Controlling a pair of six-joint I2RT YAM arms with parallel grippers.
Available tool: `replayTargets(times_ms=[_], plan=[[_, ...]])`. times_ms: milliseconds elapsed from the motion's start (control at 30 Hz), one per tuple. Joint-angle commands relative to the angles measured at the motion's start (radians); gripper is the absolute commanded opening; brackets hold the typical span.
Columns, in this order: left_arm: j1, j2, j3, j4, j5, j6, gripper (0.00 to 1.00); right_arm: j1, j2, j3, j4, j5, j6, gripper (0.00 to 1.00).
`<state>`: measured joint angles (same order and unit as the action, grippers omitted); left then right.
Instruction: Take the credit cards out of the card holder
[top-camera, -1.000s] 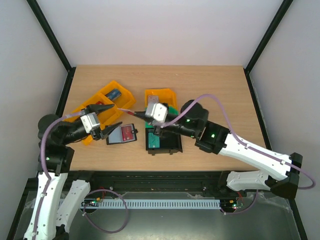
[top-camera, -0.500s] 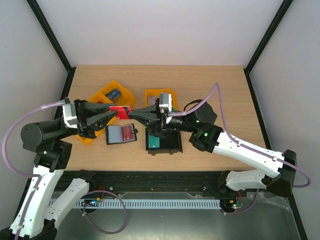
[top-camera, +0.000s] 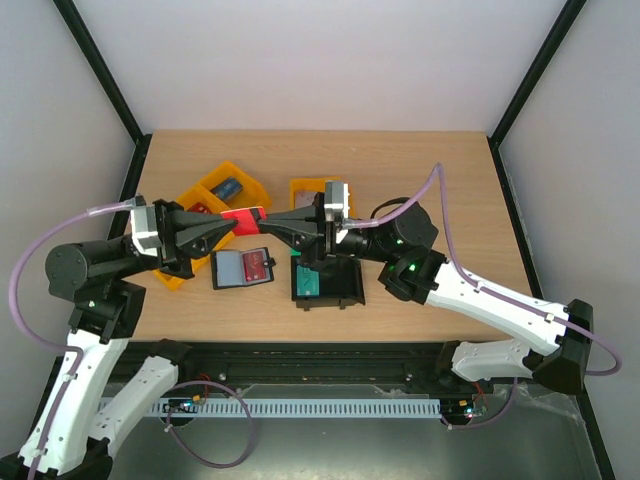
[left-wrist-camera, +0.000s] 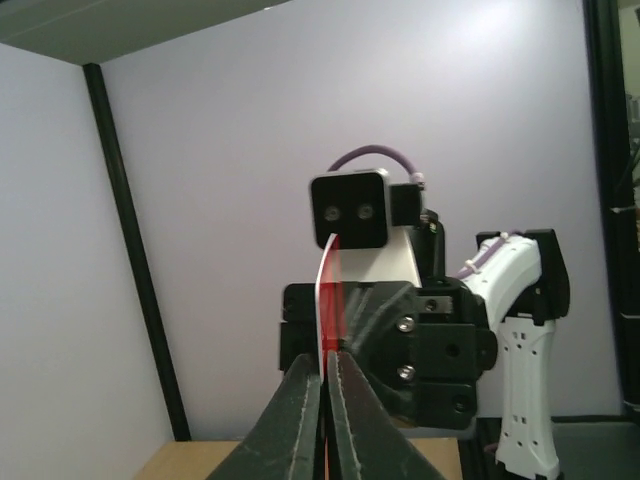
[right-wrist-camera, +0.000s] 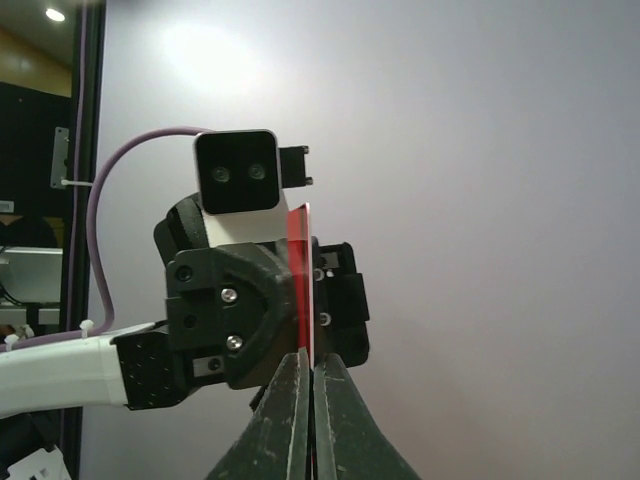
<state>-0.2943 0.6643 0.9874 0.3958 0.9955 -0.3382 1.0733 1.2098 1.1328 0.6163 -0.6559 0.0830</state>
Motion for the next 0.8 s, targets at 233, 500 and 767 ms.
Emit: replayTargets(times_ms=[233, 500, 767], plan=[[-0.006, 0.027, 0.0, -0.057, 0.04, 0.012, 0.19, -0.007, -0.015, 0.036, 0.025, -0.011, -0.015, 0.02], [-0.007, 0.031, 0.003, -0.055, 0.024, 0.021, 0.02, -0.014, -0.018, 0.037, 0.003, -0.001, -0.021, 0.01], [0.013, 0.116, 0.069, -0.667, -0.56, 0.481, 0.02, -0.068, -0.133, 0.001, -0.216, 0.462, -0.081, 0.67]])
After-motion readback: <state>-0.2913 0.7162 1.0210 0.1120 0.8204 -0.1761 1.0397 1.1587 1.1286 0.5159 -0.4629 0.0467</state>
